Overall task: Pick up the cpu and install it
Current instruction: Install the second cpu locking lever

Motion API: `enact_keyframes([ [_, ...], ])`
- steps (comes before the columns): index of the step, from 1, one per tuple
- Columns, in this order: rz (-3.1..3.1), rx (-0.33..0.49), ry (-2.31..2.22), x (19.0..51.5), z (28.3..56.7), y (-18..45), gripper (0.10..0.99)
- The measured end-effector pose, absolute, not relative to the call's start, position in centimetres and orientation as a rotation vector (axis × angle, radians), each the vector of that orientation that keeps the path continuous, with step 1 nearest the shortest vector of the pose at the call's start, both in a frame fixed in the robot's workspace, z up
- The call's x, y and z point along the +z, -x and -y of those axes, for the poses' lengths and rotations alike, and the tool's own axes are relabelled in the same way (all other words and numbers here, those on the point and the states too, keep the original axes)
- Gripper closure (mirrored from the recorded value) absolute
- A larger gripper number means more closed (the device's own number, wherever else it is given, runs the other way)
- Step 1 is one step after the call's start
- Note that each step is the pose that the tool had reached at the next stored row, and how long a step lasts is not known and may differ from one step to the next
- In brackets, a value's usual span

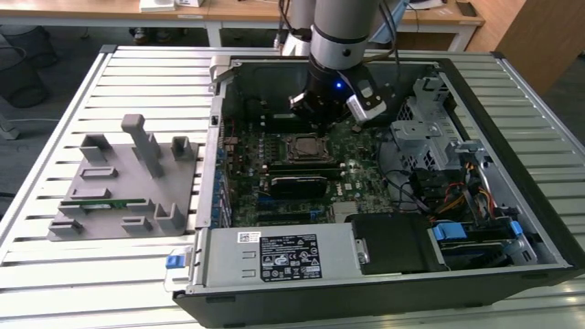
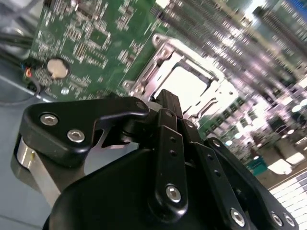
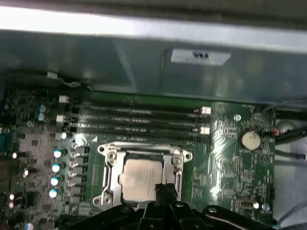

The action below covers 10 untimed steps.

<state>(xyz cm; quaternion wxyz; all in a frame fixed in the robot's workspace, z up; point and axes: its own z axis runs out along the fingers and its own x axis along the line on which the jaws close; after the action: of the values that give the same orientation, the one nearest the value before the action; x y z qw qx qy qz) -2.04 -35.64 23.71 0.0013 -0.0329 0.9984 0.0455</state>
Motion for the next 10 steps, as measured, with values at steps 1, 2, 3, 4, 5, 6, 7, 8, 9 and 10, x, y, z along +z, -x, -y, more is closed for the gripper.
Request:
enact_keyframes([
  [1,-3.134,0.143,0.103,23.7,35.9,2.0,0.980],
  [2,-3.134,0.143,0.103,23.7,36.2,2.0,0.980],
  [3,-3.134,0.143,0.103,23.7,36.5,2.0,0.980],
  [4,-3.134,0.143,0.103,23.7,36.7,2.0,0.980],
  [5,-3.134,0.143,0.103,23.7,37.0,2.0,0.980],
  [6,-3.134,0.143,0.103,23.7,37.2,2.0,0.980],
  [7,-3.134,0.143,0.103,23.7,37.5,2.0,0.980],
  [8,-3.134,0.143,0.103,23.7,37.7,2.0,0.980],
  [9,-3.134,0.143,0.103,23.7,37.9,2.0,0.980],
  [10,-3.134,0.144,0.103,23.7,38.0,2.0,0.980],
])
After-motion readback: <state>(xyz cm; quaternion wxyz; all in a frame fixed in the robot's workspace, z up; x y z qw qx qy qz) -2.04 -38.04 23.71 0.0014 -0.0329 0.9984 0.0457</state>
